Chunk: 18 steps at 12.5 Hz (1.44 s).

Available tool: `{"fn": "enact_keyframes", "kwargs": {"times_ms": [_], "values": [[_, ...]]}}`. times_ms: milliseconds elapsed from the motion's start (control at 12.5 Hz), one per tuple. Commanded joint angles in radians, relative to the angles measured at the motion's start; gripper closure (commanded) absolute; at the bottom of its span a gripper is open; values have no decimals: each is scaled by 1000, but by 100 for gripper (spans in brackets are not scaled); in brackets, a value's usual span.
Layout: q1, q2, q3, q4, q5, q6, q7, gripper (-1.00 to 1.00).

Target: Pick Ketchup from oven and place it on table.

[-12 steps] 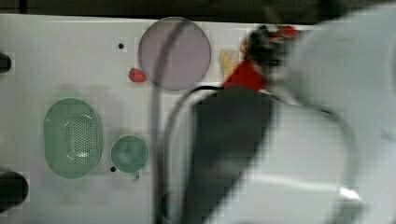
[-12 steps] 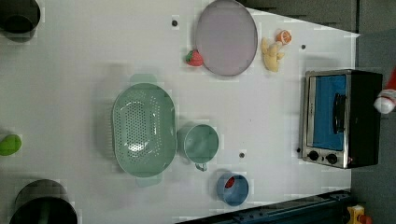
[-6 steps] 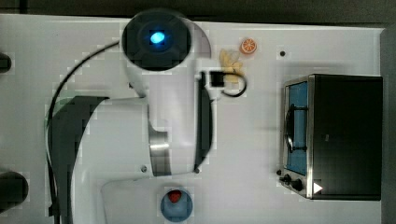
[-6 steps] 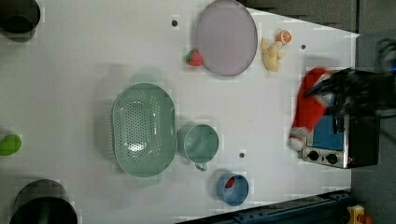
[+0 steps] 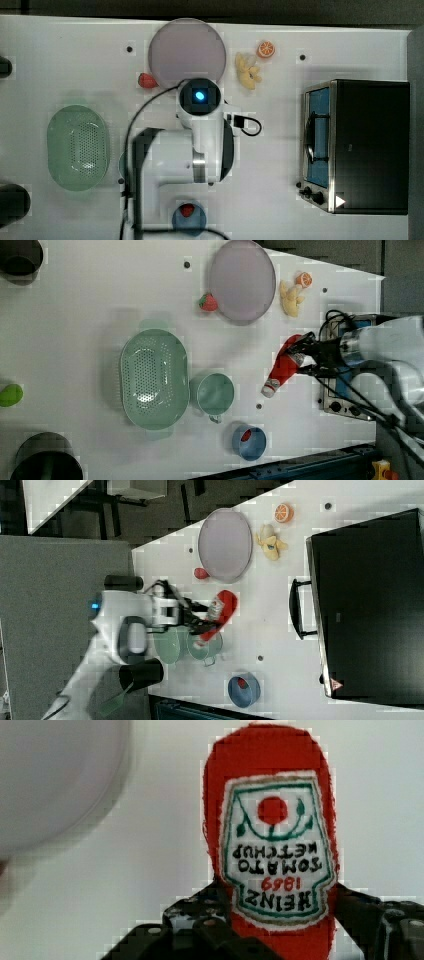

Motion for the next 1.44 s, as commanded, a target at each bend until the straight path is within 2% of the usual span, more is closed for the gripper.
{"fn": "enact_keyframes", "kwargs": {"times_ms": [80,320,560,720,960,1200,1440], "values": [[-36,71,-14,-16,6,115,43,-29],[-36,152,-19,-24,6,185,43,-35],[-35,175,-25,-24,6,242,43,-97],[-33,129,-25,-19,6,243,46,-100],[-34,-10,-33,16,7,183,46,-100],[-34,-181,-34,118,6,-63,46,-100],[-34,-298,-30,292,5,-332,46,-100]]}}
